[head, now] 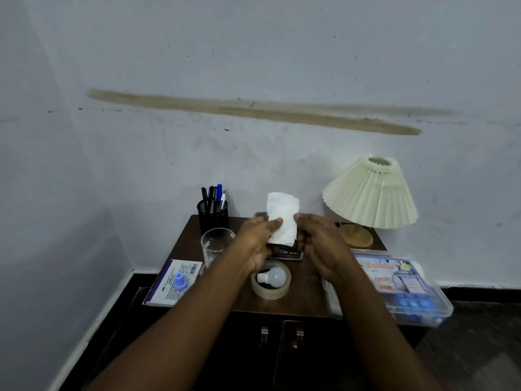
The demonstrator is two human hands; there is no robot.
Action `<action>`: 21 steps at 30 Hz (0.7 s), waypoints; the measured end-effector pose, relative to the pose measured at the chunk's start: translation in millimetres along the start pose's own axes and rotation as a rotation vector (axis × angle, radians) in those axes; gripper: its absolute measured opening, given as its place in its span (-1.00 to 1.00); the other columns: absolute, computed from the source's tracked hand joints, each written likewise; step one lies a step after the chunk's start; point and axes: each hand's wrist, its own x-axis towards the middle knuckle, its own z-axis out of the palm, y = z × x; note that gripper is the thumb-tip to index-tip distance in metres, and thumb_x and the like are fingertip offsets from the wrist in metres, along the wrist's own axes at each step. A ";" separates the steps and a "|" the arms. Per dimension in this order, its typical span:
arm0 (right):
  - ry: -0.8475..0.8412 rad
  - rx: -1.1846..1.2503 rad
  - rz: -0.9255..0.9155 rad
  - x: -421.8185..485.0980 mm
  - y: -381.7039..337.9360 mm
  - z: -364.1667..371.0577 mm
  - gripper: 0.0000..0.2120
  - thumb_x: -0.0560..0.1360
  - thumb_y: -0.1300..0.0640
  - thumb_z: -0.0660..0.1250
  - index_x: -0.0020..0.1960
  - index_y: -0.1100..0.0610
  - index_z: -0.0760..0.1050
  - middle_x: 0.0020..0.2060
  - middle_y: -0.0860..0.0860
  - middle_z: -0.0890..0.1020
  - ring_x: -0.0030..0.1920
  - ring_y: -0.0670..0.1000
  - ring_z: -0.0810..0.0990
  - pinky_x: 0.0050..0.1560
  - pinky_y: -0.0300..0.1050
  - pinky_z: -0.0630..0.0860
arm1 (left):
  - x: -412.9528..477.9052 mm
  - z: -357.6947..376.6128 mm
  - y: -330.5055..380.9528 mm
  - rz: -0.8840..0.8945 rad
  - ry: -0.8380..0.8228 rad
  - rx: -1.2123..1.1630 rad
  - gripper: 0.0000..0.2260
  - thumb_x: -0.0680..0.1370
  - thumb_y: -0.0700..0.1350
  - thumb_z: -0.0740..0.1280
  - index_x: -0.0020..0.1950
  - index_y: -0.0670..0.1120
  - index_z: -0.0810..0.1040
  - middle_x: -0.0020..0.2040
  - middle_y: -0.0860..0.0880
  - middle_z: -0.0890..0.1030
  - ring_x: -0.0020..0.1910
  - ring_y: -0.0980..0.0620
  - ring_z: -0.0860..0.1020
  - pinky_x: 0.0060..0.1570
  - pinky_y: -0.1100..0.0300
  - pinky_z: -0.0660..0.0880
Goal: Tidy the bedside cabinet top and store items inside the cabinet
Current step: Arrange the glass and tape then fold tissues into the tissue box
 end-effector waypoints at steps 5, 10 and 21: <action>0.136 -0.177 -0.160 -14.0 17.0 5.8 -0.92 0.54 0.24 0.41 -0.11 0.21 0.65 -0.16 0.17 0.73 -0.16 0.16 0.71 -0.22 -0.01 0.65 | -12.0 -10.8 -24.5 0.005 0.034 -0.080 -0.83 0.60 -0.28 0.37 0.18 -0.26 0.60 0.03 -0.25 0.71 -0.13 -0.17 0.71 -0.20 -0.03 0.67; 0.165 -0.212 -0.176 -16.7 15.7 7.7 -0.93 0.54 0.24 0.41 -0.06 0.22 0.67 -0.10 0.15 0.74 -0.03 0.24 0.72 0.01 0.20 0.66 | -21.1 -12.2 -29.8 0.067 0.064 -0.147 -0.82 0.57 -0.27 0.41 0.17 -0.26 0.61 0.03 -0.25 0.71 -0.20 -0.14 0.72 -0.36 0.06 0.64; 0.371 -0.257 -0.259 -12.6 24.5 10.2 -0.92 0.55 0.19 0.40 -0.04 0.08 0.68 -0.13 -0.01 0.75 -0.08 0.02 0.72 -0.02 0.07 0.66 | -28.7 -5.1 -25.7 -0.075 0.038 -0.324 -0.92 0.63 -0.20 0.34 0.10 -0.18 0.57 -0.11 -0.13 0.72 -0.19 -0.05 0.70 -0.32 0.12 0.64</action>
